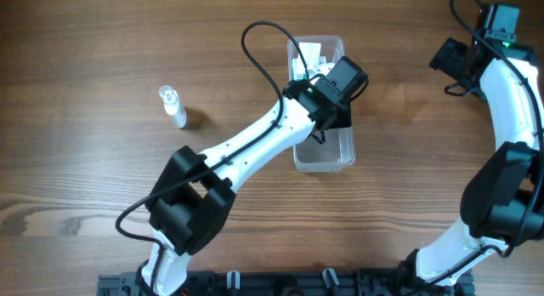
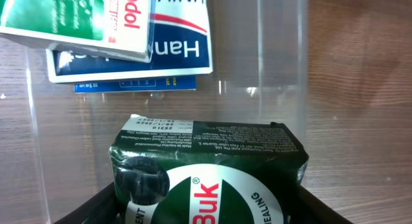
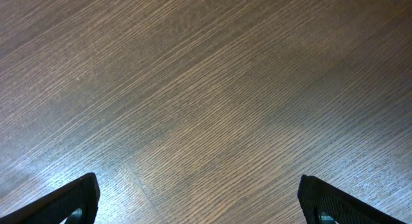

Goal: Pack container
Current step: 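Carry the tin into the container and release it with the left gripper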

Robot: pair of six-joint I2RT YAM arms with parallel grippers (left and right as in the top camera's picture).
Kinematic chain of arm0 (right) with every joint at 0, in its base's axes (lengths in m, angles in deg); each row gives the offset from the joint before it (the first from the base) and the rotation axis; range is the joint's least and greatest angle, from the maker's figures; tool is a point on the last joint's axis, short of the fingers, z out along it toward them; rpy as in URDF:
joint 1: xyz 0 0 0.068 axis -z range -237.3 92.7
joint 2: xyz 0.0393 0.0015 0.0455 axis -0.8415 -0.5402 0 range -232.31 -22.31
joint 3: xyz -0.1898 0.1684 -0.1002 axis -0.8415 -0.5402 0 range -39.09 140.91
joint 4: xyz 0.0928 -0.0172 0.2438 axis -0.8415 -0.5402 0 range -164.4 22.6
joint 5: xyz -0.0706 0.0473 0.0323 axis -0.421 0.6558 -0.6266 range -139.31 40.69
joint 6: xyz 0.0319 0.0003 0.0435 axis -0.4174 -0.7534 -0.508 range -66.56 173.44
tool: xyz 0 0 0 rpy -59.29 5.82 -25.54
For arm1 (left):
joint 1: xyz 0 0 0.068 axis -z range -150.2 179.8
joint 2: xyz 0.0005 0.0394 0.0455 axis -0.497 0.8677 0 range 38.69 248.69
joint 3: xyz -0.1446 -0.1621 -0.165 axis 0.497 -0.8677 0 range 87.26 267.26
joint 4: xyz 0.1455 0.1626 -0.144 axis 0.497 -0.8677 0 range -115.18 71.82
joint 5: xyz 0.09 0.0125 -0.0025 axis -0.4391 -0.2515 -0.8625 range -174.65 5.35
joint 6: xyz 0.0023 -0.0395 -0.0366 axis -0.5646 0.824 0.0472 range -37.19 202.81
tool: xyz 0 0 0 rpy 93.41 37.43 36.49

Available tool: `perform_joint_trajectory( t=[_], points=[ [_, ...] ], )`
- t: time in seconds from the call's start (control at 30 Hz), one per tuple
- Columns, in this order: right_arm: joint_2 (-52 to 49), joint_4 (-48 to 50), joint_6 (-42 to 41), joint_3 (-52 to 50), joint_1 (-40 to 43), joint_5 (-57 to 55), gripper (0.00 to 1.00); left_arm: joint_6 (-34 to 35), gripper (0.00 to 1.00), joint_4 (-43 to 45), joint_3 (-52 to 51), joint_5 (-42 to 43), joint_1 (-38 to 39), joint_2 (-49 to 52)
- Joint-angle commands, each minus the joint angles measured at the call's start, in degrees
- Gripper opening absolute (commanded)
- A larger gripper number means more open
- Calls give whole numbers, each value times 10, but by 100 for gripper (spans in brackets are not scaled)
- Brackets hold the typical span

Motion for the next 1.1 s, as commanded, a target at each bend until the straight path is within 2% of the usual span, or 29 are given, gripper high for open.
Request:
perform_joint_trajectory(
  t=[0.0, 0.37, 0.47, 0.6, 0.9, 1.07],
  points=[
    [-1, 1, -8, -2, 2, 1, 100, 14, 61, 10, 9, -13, -6, 30],
    [-1, 1, -8, -2, 2, 1, 100, 16, 65, 13, 9, -12, -11, 51],
    [-1, 1, -8, -2, 2, 1, 100, 16, 70, 13, 9, -12, -11, 52],
    [-1, 1, -7, -2, 2, 1, 100, 16, 72, 13, 9, -12, -11, 52],
    [-1, 1, -7, -2, 2, 1, 100, 8, 73, 15, 9, -12, -11, 47],
    [-1, 1, -8, -2, 2, 1, 100, -42, 79, 15, 14, -12, -11, 9]
  ],
)
